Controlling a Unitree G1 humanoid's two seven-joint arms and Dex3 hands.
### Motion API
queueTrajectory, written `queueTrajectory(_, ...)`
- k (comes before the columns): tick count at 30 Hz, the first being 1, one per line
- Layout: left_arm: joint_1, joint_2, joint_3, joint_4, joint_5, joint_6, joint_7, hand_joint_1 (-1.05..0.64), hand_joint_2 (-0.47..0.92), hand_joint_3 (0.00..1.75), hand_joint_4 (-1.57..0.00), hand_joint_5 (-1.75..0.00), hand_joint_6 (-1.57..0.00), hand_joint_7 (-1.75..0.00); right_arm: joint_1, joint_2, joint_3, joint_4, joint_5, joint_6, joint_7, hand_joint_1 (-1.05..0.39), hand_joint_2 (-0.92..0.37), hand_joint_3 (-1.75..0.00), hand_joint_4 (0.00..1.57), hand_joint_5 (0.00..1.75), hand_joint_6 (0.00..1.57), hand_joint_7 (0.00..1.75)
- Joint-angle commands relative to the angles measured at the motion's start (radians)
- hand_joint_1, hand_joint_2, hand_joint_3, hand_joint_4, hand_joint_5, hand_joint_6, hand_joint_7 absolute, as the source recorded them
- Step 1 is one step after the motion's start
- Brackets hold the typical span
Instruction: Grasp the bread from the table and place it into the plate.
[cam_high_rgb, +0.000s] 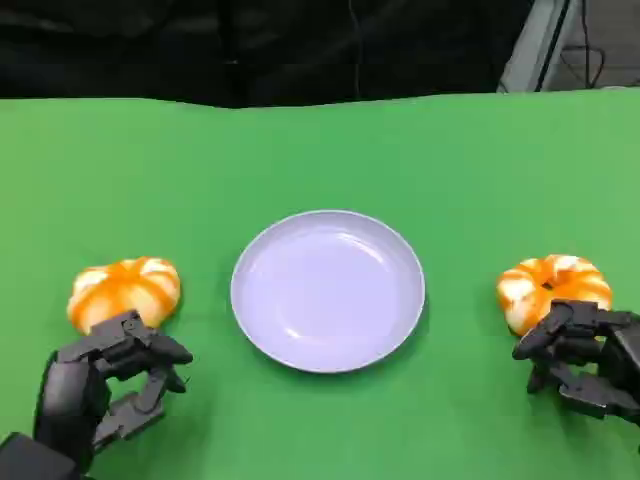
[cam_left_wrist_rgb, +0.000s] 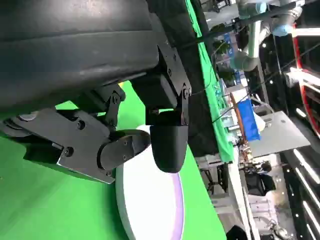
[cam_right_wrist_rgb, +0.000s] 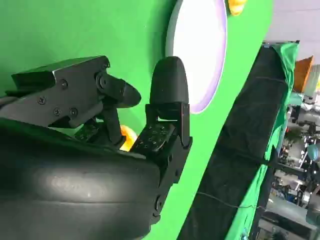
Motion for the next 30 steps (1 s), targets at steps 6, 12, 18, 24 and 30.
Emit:
queueTrajectory(6, -0.008, 0.011, 0.006, 0.002, -0.003, 0.003, -0.003, -0.06, 0.77, 0.77, -0.85, -1.46, -0.91, -1.14, -0.007, -0.021, -0.016, 0.006, 0.016, -0.003, 0.005, 0.12, -0.76, -0.76, 0.90, 1.38, 0.95, 0.99)
queueTrajectory(12, -0.010, 0.012, 0.007, 0.005, 0.000, 0.001, 0.002, -0.06, 0.77, 0.76, -0.86, -1.45, -0.91, -1.13, -0.008, -0.022, -0.014, 0.007, 0.012, -0.009, 0.004, 0.11, -0.76, -0.76, 0.90, 1.38, 0.95, 0.99)
queueTrajectory(18, -0.010, 0.013, 0.009, 0.006, 0.013, -0.014, 0.020, -0.05, 0.77, 0.75, -0.85, -1.44, -0.91, -1.12, -0.007, -0.021, -0.014, 0.005, 0.011, -0.007, -0.001, 0.11, -0.76, -0.76, 0.91, 1.38, 0.96, 0.99)
queueTrajectory(24, -0.015, 0.027, 0.014, 0.019, 0.052, -0.058, 0.069, -0.08, 0.91, 0.37, -0.84, -0.97, -0.98, -0.58, -0.004, -0.019, -0.017, 0.005, 0.016, -0.006, 0.007, 0.11, -0.77, -0.75, 0.91, 1.38, 0.95, 0.99)
queueTrajectory(30, -0.018, 0.045, 0.010, 0.026, 0.118, -0.083, 0.133, -0.13, 0.92, 0.27, -0.93, -0.47, -1.09, -0.07, -0.002, -0.019, -0.017, 0.004, 0.015, -0.004, 0.008, 0.10, -0.78, -0.72, 0.90, 1.38, 0.95, 0.98)
